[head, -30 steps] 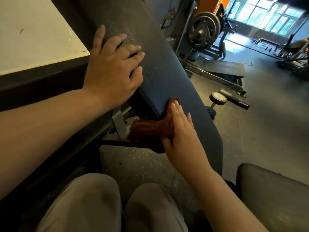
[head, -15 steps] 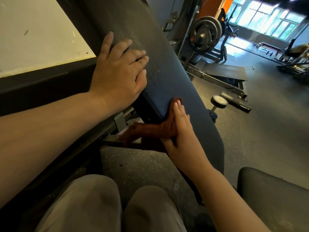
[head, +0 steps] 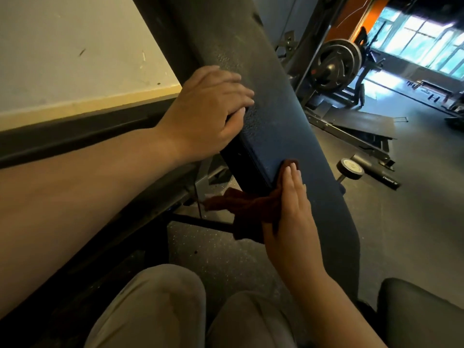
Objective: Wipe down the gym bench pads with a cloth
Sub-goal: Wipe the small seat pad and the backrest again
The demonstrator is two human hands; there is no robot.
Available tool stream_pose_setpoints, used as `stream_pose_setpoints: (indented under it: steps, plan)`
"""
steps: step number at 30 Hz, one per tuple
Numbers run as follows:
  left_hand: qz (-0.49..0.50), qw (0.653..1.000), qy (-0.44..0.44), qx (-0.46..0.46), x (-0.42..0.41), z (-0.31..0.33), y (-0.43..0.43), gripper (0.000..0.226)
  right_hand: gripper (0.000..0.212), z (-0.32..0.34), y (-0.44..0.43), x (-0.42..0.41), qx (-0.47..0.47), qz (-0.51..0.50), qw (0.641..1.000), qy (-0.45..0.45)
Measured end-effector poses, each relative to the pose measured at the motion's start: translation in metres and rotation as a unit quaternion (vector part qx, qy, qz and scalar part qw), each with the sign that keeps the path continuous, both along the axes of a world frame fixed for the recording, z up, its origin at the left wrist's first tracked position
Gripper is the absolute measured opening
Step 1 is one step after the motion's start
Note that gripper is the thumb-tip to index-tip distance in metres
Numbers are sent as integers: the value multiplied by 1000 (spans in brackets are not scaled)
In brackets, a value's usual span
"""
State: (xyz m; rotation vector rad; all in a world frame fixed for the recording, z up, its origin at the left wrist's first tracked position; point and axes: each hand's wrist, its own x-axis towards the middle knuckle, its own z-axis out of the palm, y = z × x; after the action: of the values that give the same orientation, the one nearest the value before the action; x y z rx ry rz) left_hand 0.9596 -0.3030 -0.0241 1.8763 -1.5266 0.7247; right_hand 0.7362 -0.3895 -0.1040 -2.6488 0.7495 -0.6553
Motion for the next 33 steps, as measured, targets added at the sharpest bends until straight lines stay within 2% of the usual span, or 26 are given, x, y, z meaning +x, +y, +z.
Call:
stream_pose_setpoints:
  steps: [5, 8, 13, 17, 21, 24, 28, 33]
  plan:
    - [-3, 1000, 6, -11, -1, -5, -2, 37, 114, -12, -4, -42, 35, 5, 999, -6]
    - [2, 1000, 6, -9, -2, -4, -2, 38, 100, 9, 1, -9, 27, 6, 1000, 7]
    - [6, 1000, 12, 6, -2, -1, -1, 38, 88, 48, 15, 63, -34, 48, 998, -16]
    - [25, 1000, -3, 2, 7, 2, 3, 43, 99, 28, 8, 26, -27, 70, 997, -15]
    - [74, 996, 42, -39, 28, 19, 6, 45, 114, 19, 3, 2, 1, 54, 998, 27]
    - [96, 991, 75, -55, 30, 27, 5, 45, 100, 48, 8, 48, -3, 69, 997, 27]
    - [113, 991, 61, -47, 34, 31, 5, 49, 79, 90, 21, 118, -60, 108, 992, -16]
    - [129, 986, 75, -69, 58, 49, 9, 49, 90, 86, 18, 107, -59, 133, 989, 17]
